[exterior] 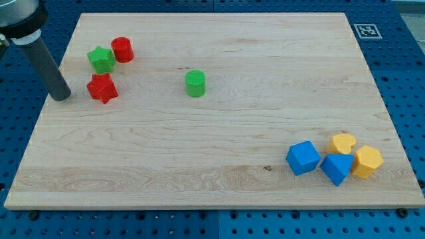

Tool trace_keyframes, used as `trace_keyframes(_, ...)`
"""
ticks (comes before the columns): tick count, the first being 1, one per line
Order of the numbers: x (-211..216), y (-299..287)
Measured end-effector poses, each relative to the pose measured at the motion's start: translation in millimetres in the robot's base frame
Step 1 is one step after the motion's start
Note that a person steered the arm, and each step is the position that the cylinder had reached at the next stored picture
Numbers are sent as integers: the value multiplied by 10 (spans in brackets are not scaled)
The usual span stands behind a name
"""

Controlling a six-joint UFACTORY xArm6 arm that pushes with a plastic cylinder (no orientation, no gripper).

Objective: Slide the red star diagonally to the bottom left side of the green circle

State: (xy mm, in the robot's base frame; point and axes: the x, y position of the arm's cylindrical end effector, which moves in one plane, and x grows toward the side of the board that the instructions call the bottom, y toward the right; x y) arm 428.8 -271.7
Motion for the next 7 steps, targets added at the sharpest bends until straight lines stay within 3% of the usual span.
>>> trace_keyframes(2,-267,643)
trace_keyframes(7,186,892)
